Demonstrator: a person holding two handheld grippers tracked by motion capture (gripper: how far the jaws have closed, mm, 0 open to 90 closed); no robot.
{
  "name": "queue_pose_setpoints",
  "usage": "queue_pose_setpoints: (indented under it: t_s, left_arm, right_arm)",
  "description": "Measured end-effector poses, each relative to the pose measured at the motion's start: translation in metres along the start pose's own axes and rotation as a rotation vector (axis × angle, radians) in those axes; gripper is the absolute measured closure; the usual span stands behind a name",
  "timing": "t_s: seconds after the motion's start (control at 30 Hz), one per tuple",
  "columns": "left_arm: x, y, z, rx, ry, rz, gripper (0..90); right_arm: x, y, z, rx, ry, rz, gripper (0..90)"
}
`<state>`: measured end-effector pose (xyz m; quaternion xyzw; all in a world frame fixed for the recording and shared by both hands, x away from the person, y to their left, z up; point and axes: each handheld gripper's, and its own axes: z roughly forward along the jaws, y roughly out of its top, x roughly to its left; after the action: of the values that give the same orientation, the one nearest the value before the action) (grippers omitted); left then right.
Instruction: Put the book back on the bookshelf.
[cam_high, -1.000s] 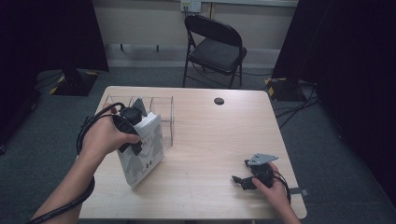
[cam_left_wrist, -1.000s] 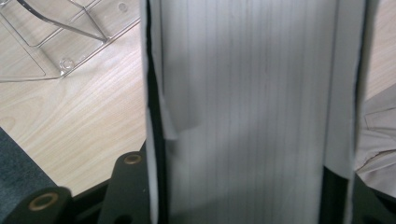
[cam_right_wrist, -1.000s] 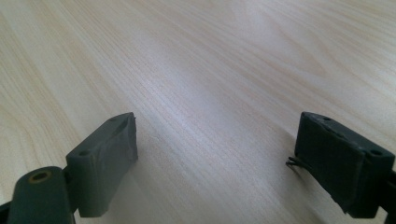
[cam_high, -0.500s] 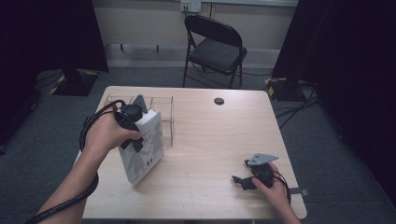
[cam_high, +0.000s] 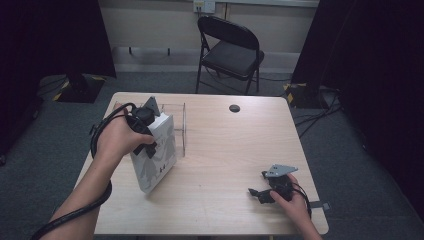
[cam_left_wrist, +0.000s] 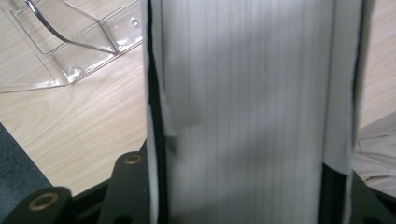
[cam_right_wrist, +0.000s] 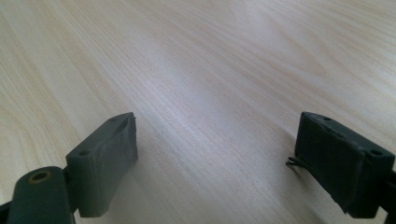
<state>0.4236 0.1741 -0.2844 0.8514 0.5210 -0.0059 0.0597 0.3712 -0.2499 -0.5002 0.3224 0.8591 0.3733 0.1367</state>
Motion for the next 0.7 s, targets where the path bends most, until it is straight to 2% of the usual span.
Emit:
queue_pose_setpoints:
  t_s: [0.23, 0.3, 0.6, 0.67, 0.7]
  left_arm:
    - [-0.001, 0.004, 0.001, -0.013, -0.004, -0.012, 52.9]
    - [-0.001, 0.005, 0.001, -0.004, -0.006, -0.022, 52.9]
    - [-0.002, 0.013, 0.004, -0.029, 0.008, -0.043, 52.9]
    - [0.002, 0.016, 0.003, -0.023, 0.009, 0.026, 52.9]
    - [0.002, 0.017, 0.003, -0.021, 0.008, 0.025, 52.9]
  right_arm:
    - [0.0, 0.0, 0.0, 0.0, 0.0, 0.0, 12.2]
    - [0.0, 0.0, 0.0, 0.0, 0.0, -0.001, 12.2]
    - [0.0, 0.0, 0.0, 0.0, 0.0, 0.0, 12.1]
    - [0.0, 0.0, 0.0, 0.0, 0.0, 0.001, 12.2]
    - [0.0, 0.0, 0.0, 0.0, 0.0, 0.0, 12.2]
